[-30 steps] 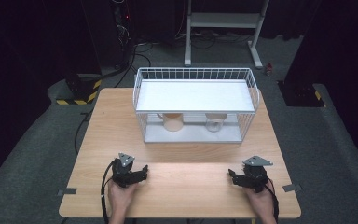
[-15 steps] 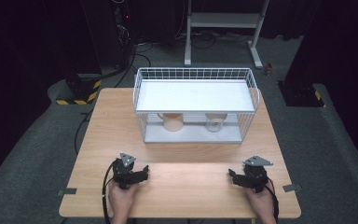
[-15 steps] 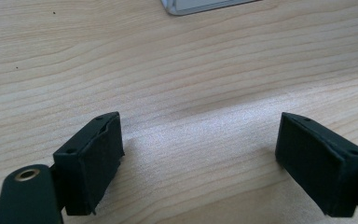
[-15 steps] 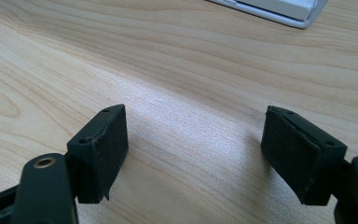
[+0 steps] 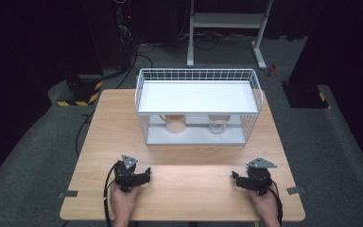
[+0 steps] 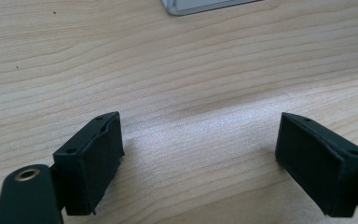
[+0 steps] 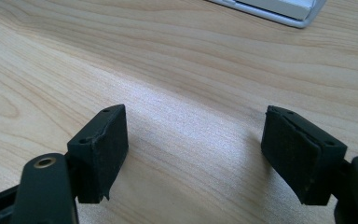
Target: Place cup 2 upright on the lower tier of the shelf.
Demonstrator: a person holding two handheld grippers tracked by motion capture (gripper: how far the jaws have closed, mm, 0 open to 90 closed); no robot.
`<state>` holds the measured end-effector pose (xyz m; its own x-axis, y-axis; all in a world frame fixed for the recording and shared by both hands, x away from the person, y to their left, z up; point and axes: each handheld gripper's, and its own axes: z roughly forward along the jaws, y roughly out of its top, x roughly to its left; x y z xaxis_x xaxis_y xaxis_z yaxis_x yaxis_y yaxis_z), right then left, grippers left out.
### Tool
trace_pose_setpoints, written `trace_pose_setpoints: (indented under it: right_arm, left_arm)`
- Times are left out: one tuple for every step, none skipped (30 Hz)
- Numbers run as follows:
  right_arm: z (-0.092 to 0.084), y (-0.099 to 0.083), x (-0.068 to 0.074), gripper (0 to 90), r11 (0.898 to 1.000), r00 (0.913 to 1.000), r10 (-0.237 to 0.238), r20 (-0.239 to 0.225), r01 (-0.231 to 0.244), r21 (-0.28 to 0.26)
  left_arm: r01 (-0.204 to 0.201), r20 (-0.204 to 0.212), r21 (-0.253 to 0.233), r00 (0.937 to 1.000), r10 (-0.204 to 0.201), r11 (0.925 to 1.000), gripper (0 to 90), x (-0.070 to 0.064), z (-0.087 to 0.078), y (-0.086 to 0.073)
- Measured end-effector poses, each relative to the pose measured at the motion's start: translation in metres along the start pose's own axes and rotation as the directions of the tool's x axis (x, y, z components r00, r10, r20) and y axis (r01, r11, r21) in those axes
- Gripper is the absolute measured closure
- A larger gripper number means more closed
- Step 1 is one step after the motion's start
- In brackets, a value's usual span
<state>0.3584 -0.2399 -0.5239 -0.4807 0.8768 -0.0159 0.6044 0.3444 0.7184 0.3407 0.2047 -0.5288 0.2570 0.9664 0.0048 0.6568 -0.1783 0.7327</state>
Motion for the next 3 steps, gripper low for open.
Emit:
trace_pose_setpoints:
  right_arm:
    - [0.0000, 0.0000, 0.0000, 22.8, 1.000, 1.0000, 0.000, 0.000, 0.000, 0.000]
    - [0.0000, 0.0000, 0.0000, 22.8, 1.000, 1.0000, 0.000, 0.000, 0.000, 0.000]
    - [0.0000, 0.0000, 0.0000, 22.8, 1.000, 1.0000, 0.000, 0.000, 0.000, 0.000]
  left_arm:
    - [0.000, 0.000, 0.000, 1.0000, 0.000, 1.0000, 15.1, 0.0000, 0.0000, 0.0000]
    - [0.000, 0.000, 0.000, 1.0000, 0.000, 1.0000, 15.1, -0.0001, 0.0000, 0.0000]
    - [0.000, 0.000, 0.000, 1.0000, 0.000, 1.0000, 15.1, -0.0001, 0.0000, 0.0000]
